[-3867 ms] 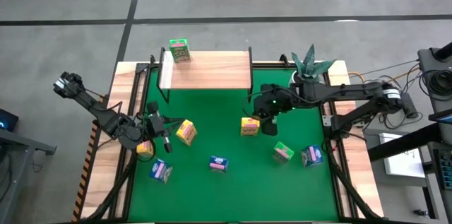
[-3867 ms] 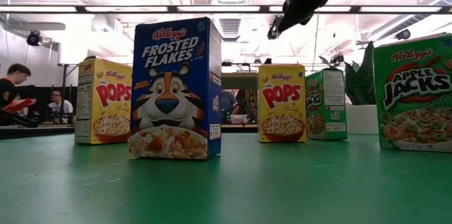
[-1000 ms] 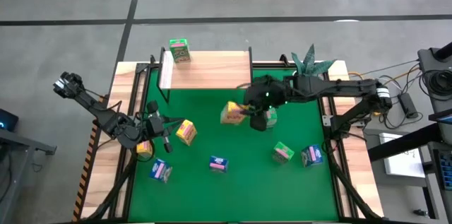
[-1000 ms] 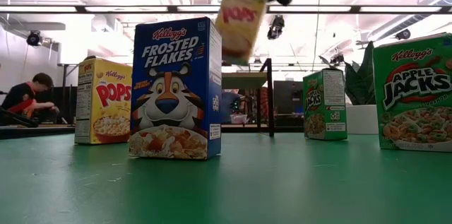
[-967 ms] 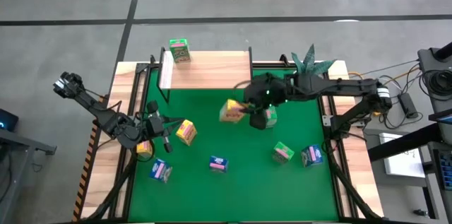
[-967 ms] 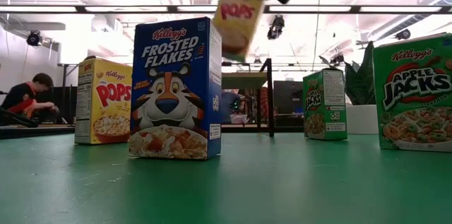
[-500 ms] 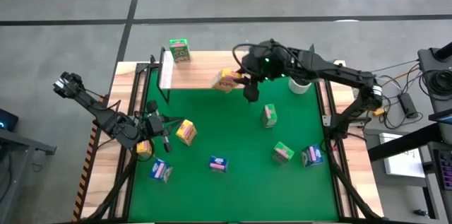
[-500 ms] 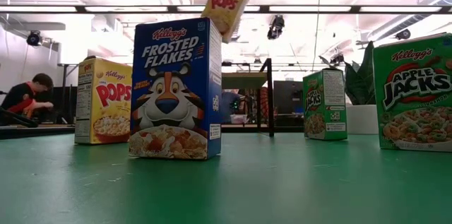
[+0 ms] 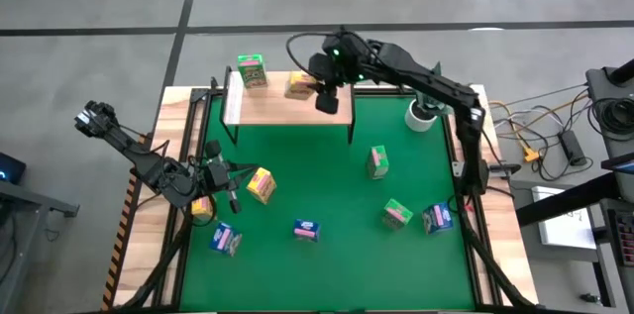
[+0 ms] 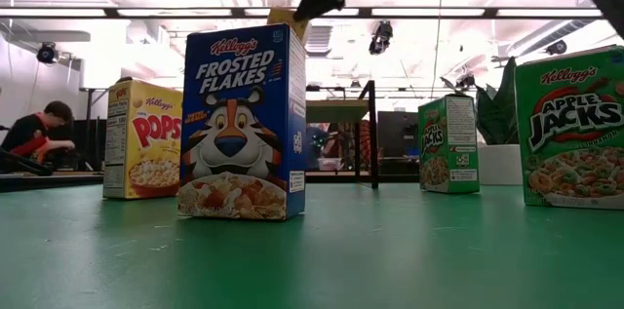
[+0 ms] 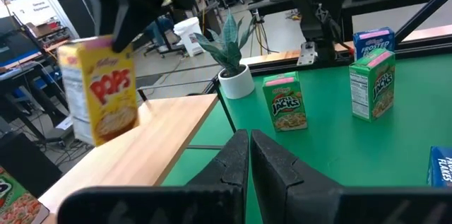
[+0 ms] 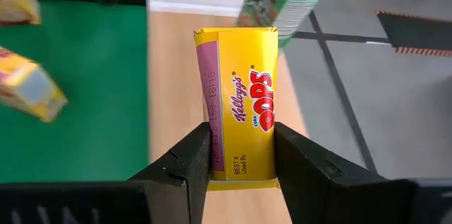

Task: Stack cereal on shelf
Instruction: Put the right yellow cereal box on the shelf

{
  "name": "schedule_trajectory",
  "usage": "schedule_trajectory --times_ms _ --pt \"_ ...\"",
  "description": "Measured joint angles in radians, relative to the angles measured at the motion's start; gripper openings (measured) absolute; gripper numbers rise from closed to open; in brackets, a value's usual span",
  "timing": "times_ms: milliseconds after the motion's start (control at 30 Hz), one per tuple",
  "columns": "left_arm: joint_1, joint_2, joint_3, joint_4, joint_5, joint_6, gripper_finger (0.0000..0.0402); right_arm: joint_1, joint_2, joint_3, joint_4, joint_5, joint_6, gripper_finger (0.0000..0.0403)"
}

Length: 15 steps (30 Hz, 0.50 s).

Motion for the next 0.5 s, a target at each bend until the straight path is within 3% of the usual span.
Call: schedule_trajectory --times_ms 167,367,500 --pt "0.0 0.0 0.0 0.0 0.0 0.0 0.0 -0.049 0.088 0.093 -0.04 -0.054 -0.038 0.0134" --pt "0.0 0.0 0.0 0.0 0.0 0.003 0.0 -0.09 0.124 0.097 -0.049 -0.101 -0.037 0.0136" --pt "0.0 0.0 0.0 0.003 0.0 0.014 0.0 -0.097 0.134 0.097 -0.043 -0.101 -0.036 0.0158"
